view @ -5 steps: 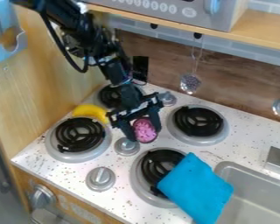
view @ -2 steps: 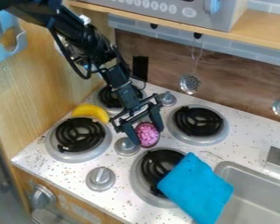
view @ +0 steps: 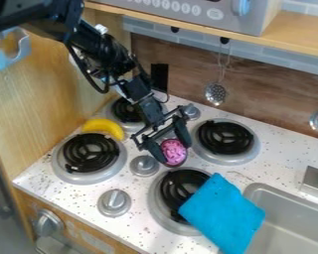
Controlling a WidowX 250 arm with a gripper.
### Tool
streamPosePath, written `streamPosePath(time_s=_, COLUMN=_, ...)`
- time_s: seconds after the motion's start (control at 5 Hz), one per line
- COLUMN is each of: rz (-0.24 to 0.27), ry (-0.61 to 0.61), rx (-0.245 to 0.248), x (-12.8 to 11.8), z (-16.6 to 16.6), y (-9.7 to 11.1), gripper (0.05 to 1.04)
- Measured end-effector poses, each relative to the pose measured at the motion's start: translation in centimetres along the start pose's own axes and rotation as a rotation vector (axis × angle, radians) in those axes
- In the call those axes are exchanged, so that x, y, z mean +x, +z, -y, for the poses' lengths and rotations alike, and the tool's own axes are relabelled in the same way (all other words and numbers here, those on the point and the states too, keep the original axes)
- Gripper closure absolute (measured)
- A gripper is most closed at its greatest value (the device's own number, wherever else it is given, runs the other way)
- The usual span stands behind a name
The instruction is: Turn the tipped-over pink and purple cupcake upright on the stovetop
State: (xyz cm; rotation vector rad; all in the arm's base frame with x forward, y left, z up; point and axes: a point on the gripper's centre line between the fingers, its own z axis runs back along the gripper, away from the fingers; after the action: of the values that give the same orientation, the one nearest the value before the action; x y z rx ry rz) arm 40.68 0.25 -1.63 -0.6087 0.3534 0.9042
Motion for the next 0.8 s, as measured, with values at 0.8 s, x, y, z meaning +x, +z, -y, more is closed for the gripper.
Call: streamPosePath(time_s=0.8, rz=-0.056, ry=0.124, rx=-0.055, x=2.3, z=0.1, y=-0.4, gripper=0.241)
